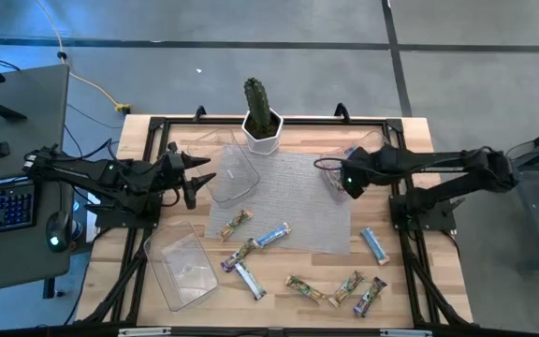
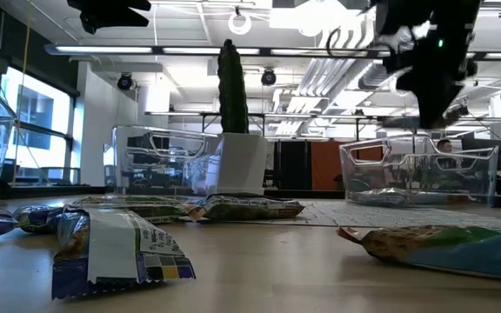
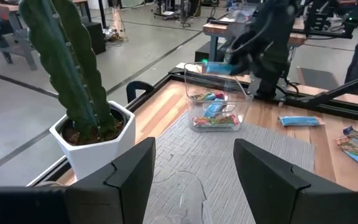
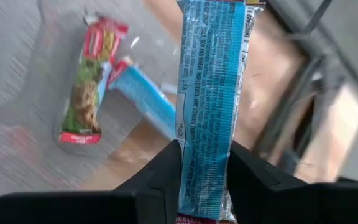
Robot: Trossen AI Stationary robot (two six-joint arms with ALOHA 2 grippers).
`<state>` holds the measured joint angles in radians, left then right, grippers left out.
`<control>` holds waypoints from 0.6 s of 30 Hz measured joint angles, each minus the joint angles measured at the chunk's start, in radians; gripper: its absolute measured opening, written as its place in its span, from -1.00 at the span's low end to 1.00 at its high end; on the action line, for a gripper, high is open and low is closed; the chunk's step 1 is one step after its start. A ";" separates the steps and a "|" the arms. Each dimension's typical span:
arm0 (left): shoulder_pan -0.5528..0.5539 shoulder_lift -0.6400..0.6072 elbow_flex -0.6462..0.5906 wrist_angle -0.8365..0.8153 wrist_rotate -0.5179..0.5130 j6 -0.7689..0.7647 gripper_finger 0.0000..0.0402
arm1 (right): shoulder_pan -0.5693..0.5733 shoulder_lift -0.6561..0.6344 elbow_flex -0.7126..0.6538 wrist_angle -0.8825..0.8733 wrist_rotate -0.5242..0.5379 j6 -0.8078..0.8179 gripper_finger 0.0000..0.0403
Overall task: Pick and place Granola Bars by type
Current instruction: Put the red granola bar into the top right transparent bin
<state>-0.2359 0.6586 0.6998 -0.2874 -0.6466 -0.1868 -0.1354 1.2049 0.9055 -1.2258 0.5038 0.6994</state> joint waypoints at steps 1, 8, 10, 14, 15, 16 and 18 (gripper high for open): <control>0.000 0.000 0.000 0.000 0.000 0.000 0.06 | -0.023 0.000 -0.028 0.042 -0.028 -0.027 -0.51; 0.000 0.000 0.000 0.000 0.000 0.002 0.06 | -0.157 0.000 -0.194 0.297 -0.150 -0.184 -0.51; 0.000 0.000 0.000 0.000 0.000 0.002 0.06 | -0.188 0.000 -0.223 0.343 -0.183 -0.204 -0.51; 0.000 0.000 0.000 -0.001 0.000 0.002 0.06 | -0.235 -0.003 -0.259 0.394 -0.243 -0.225 -0.51; 0.000 0.000 0.000 -0.001 0.000 0.002 0.06 | -0.243 -0.003 -0.264 0.401 -0.256 -0.234 -0.51; 0.000 0.000 0.000 -0.001 0.000 0.002 0.06 | -0.249 -0.003 -0.267 0.405 -0.260 -0.240 -0.51; 0.000 0.000 0.000 -0.001 0.000 0.002 0.06 | -0.259 -0.003 -0.273 0.420 -0.267 -0.259 -0.51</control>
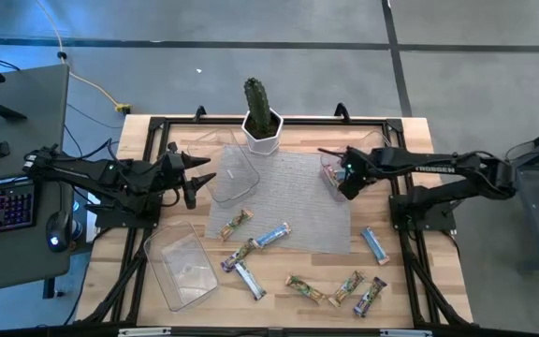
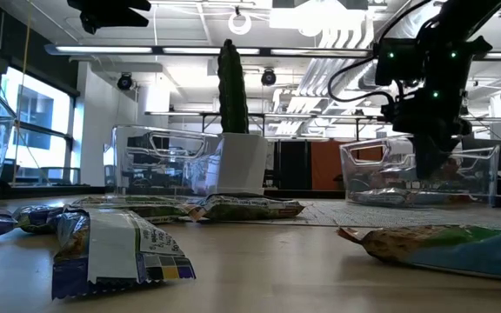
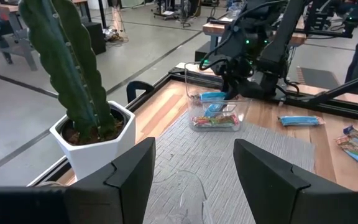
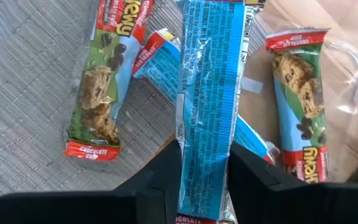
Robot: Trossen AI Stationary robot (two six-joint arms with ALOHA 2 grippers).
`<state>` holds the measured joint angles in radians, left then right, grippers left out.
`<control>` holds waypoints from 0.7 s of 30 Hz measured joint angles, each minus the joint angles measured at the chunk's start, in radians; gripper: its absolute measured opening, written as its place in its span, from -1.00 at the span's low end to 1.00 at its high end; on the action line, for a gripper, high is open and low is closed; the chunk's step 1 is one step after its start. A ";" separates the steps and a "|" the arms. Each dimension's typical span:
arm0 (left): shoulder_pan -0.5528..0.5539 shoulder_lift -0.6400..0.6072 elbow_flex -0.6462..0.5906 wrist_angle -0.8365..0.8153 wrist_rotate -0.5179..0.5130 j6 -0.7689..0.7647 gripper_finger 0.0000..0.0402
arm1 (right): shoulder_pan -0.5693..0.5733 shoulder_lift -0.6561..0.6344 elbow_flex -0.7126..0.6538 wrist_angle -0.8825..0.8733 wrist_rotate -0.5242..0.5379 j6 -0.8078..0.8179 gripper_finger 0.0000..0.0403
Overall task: Pick and place Granola Bars by type
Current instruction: Put the red granola bar into the top right transparent bin, then put the yellow granola bar into the top left transparent bin
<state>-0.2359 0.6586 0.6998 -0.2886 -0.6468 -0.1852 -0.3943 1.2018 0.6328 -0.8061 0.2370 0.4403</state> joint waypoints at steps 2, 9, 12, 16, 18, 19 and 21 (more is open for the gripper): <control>0.000 0.000 0.000 0.000 0.000 0.000 0.06 | -0.005 0.000 -0.001 0.011 -0.001 -0.007 -0.51; 0.000 0.000 0.000 0.000 0.000 0.000 0.06 | -0.023 0.002 -0.001 0.038 -0.014 -0.044 -0.42; 0.000 0.000 0.000 0.000 0.001 0.000 0.06 | -0.025 0.002 -0.001 0.043 -0.015 -0.064 -0.30; 0.000 0.000 0.000 0.000 0.001 0.000 0.06 | -0.025 0.002 -0.002 0.060 -0.015 -0.080 -0.14; 0.000 0.000 0.000 0.000 0.001 0.000 0.06 | -0.025 0.004 0.008 0.059 -0.014 -0.095 -0.10; 0.000 0.000 0.000 0.001 0.001 -0.001 0.06 | -0.025 0.005 0.019 0.056 -0.015 -0.102 -0.09; 0.000 0.000 0.000 0.002 0.005 -0.003 0.06 | -0.025 0.006 0.062 0.037 -0.026 -0.111 -0.08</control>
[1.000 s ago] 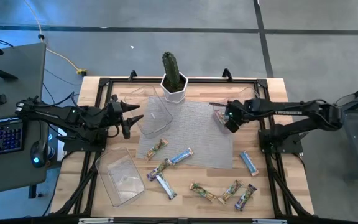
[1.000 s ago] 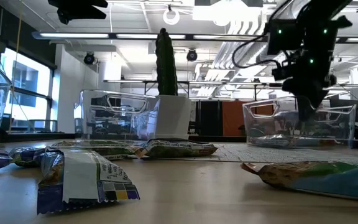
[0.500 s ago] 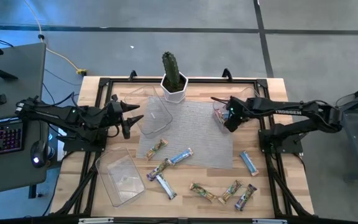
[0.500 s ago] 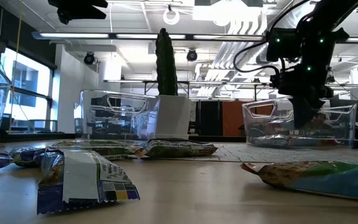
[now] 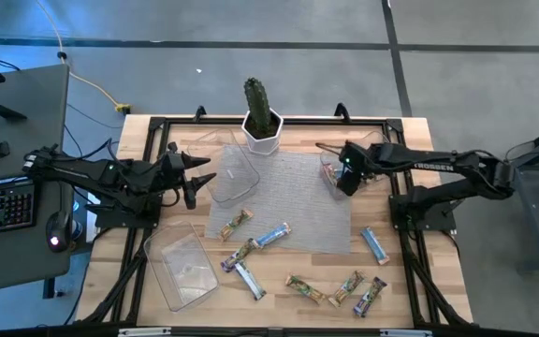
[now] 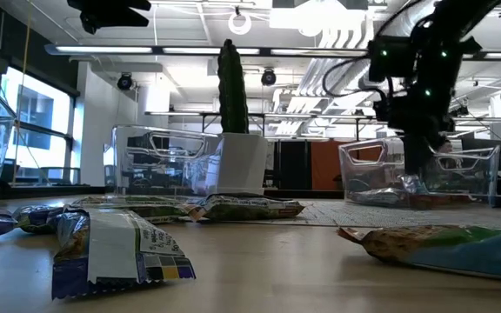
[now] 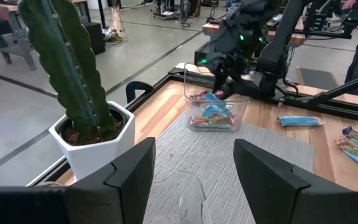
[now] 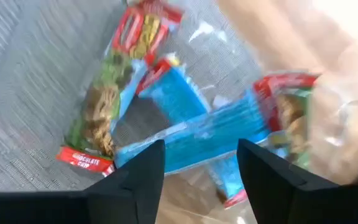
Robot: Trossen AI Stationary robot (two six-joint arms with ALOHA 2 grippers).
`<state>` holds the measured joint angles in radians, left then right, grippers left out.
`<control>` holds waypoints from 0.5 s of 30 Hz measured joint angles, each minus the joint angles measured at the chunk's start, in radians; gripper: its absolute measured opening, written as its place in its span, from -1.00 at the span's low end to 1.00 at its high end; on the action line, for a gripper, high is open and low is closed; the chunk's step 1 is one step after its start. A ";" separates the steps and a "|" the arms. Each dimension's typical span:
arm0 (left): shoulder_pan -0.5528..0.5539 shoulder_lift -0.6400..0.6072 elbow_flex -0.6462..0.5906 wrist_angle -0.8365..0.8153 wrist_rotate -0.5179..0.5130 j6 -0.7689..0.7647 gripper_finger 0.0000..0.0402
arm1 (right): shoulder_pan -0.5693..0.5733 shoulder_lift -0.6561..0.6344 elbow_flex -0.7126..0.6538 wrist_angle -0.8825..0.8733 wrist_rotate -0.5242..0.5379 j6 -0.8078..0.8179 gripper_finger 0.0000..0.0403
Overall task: Pick and place Granola Bars by type
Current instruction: Put the yellow granola bar into the top left transparent bin
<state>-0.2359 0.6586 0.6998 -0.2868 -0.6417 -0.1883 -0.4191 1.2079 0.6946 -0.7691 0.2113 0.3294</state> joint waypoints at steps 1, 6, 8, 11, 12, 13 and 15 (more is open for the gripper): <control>0.000 0.000 0.000 0.000 0.004 0.000 0.06 | 0.000 -0.001 0.029 -0.013 -0.007 0.001 -0.08; 0.000 0.008 0.000 0.006 0.008 0.008 0.06 | 0.000 -0.002 0.191 -0.080 0.018 -0.061 -0.13; 0.000 0.022 0.000 0.016 0.024 0.008 0.06 | 0.000 -0.002 0.257 -0.078 0.048 -0.087 -0.14; 0.000 0.062 0.000 0.042 0.084 0.008 0.06 | 0.000 -0.002 0.339 -0.056 0.053 -0.095 -0.16; 0.000 0.079 0.000 0.049 0.106 0.007 0.06 | 0.000 -0.002 0.359 -0.038 0.046 -0.095 -0.17; 0.000 0.101 0.000 0.054 0.124 0.004 0.06 | 0.001 -0.002 0.373 -0.017 0.036 -0.095 -0.18; 0.000 0.153 0.018 0.041 0.150 0.000 0.06 | 0.000 -0.003 0.386 0.042 0.009 -0.096 -0.18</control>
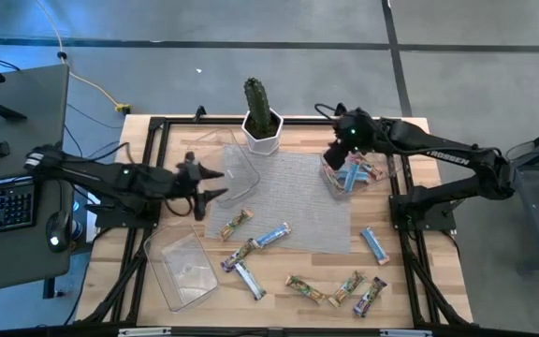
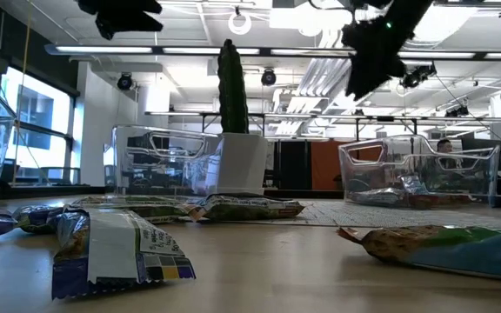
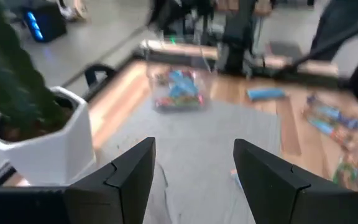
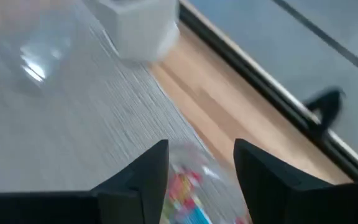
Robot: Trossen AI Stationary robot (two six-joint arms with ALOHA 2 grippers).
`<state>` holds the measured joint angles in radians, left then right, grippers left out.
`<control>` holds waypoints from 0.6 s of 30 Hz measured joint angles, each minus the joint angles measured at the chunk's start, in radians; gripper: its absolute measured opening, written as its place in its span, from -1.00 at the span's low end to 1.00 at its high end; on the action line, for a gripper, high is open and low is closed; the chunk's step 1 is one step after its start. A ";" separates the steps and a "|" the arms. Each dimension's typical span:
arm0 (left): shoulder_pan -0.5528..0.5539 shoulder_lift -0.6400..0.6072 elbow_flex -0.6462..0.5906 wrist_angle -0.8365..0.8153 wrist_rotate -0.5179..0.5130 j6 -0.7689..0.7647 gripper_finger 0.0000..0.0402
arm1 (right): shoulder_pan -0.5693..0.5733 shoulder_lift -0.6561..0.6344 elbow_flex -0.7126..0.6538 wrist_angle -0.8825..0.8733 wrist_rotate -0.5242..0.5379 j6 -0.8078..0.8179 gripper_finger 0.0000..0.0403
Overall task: Pick and place Granola Bars by type
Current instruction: Put the yellow granola bar into the top left transparent bin
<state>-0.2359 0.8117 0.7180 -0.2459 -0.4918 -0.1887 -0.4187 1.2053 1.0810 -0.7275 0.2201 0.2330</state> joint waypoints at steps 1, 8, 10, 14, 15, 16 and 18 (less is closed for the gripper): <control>0.000 0.034 0.017 -0.008 0.007 0.000 0.06 | 0.000 0.000 0.001 0.035 -0.014 -0.007 -0.19; 0.000 0.334 0.216 -0.139 0.045 -0.062 0.06 | 0.000 0.000 0.000 0.197 -0.080 -0.059 -0.20; 0.000 0.427 0.273 -0.172 0.090 -0.080 0.06 | 0.000 0.000 0.000 0.214 -0.080 -0.075 -0.20; 0.000 0.606 0.358 -0.182 0.162 -0.113 0.06 | 0.000 0.000 0.000 0.224 -0.080 -0.133 -0.20; 0.000 0.646 0.377 -0.176 0.175 -0.138 0.06 | 0.000 0.000 0.000 0.224 -0.080 -0.137 -0.20; 0.000 0.685 0.395 -0.175 0.181 -0.174 0.06 | 0.000 0.000 0.000 0.224 -0.081 -0.137 -0.20; 0.000 0.758 0.432 -0.175 0.197 -0.253 0.06 | 0.000 0.000 0.000 0.223 -0.081 -0.137 -0.20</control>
<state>-0.2359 1.5695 1.1503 -0.4207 -0.2944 -0.4413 -0.4183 1.2053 1.0813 -0.5043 0.1392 0.0956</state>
